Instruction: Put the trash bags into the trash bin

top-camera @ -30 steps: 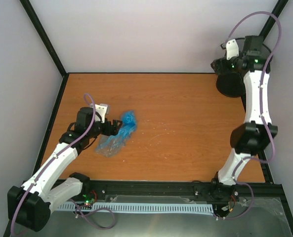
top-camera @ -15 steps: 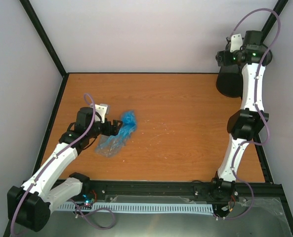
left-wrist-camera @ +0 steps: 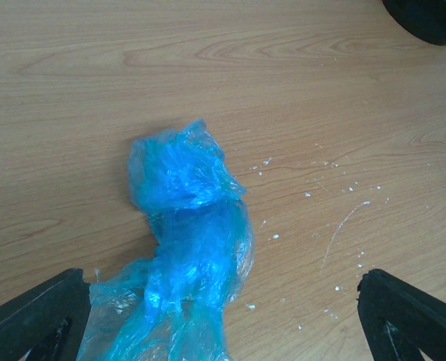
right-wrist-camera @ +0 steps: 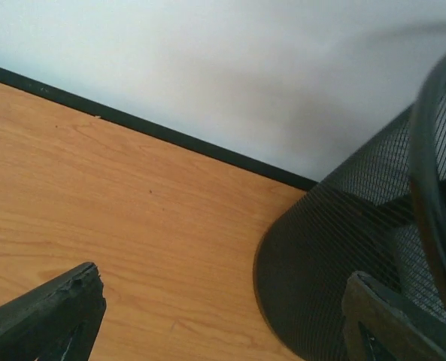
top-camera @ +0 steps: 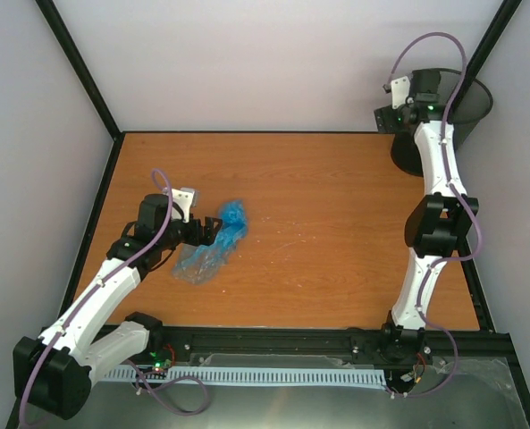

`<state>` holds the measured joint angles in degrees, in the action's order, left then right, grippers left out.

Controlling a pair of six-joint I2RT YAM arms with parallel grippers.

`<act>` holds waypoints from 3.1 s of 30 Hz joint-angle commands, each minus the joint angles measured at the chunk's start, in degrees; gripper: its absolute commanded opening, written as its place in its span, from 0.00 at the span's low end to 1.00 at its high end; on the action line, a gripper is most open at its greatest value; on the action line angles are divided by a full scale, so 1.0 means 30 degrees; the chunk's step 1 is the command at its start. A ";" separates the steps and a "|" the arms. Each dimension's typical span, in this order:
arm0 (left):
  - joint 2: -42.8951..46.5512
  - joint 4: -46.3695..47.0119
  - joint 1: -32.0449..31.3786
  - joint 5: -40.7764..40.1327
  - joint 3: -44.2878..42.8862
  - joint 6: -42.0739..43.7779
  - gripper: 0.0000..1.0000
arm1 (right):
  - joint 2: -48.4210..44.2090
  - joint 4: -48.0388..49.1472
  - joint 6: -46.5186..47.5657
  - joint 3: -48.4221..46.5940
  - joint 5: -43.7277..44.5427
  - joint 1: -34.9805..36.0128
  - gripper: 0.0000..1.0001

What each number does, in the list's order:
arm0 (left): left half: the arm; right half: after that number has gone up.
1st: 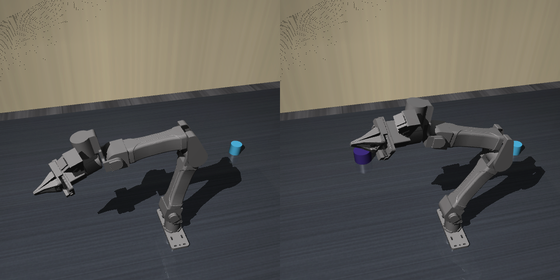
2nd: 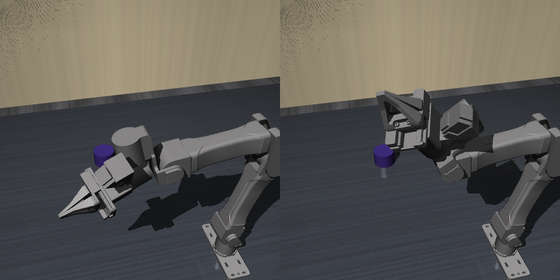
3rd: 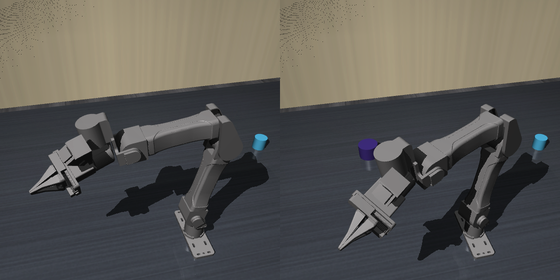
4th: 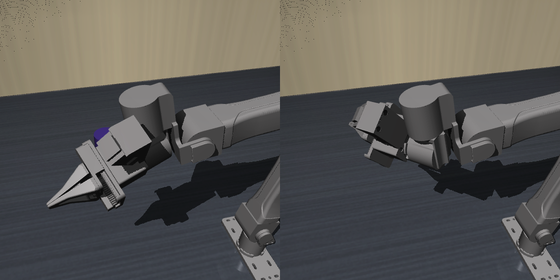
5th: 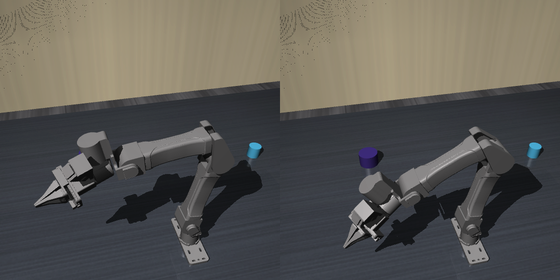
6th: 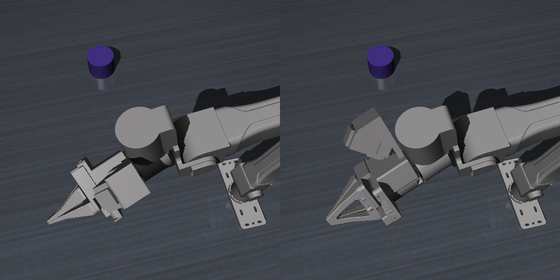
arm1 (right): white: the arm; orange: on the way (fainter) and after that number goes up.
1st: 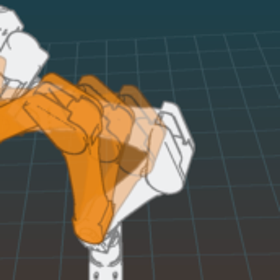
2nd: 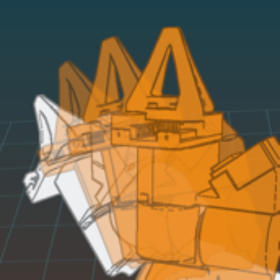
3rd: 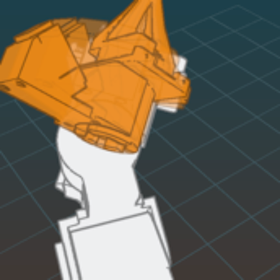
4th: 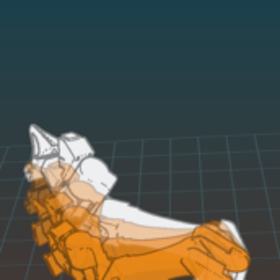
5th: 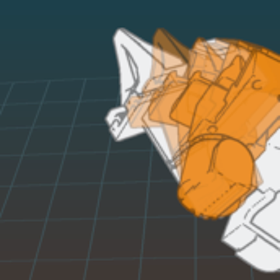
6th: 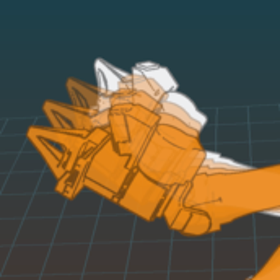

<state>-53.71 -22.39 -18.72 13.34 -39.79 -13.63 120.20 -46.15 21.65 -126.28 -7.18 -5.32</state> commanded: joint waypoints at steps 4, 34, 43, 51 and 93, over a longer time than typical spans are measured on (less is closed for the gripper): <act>0.0150 -0.0007 -0.0117 0.0024 -0.0279 0.0063 0.99 | -0.0556 0.3740 0.1204 0.0081 0.3449 0.0804 0.87; 0.0518 0.0138 -0.0117 0.0750 -0.0230 0.0070 0.99 | 0.2874 0.8570 0.5026 -0.1233 1.2378 0.3063 0.95; 0.0574 0.0167 -0.0117 0.0782 -0.0194 0.0077 0.99 | 0.5905 0.7492 0.5013 -0.5439 1.3312 0.2275 1.00; 0.0532 0.0164 -0.0117 0.0749 -0.0195 0.0064 1.00 | 0.6077 0.6521 0.4232 -0.4944 1.2794 0.1922 0.98; 0.1044 0.0257 -0.0117 0.0610 -0.0188 0.0006 1.00 | -0.0882 -0.1806 0.2093 -0.0135 0.0621 0.7947 0.09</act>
<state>-51.40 -22.35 -18.72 14.66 -39.79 -13.63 117.99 -46.19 31.62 -120.75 2.81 17.45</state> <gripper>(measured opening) 0.997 0.094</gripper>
